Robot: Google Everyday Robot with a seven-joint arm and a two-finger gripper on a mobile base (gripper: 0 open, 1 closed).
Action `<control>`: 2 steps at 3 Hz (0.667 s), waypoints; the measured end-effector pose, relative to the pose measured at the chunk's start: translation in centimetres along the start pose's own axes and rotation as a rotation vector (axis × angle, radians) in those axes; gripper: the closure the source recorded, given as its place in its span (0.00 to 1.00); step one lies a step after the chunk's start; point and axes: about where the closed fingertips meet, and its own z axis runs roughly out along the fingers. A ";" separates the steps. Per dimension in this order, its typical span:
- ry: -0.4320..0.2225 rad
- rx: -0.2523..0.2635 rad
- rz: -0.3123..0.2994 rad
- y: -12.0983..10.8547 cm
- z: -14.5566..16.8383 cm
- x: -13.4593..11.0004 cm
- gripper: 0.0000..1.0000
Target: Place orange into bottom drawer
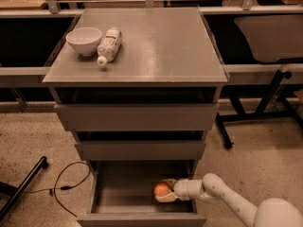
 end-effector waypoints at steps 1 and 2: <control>0.003 0.006 0.003 0.1 0.1 -0.1 0.81; 0.006 0.010 0.001 0.2 0.2 -0.2 0.58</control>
Offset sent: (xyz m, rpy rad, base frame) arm 0.0007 -0.0021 0.0031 -0.0210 -0.0086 -0.0195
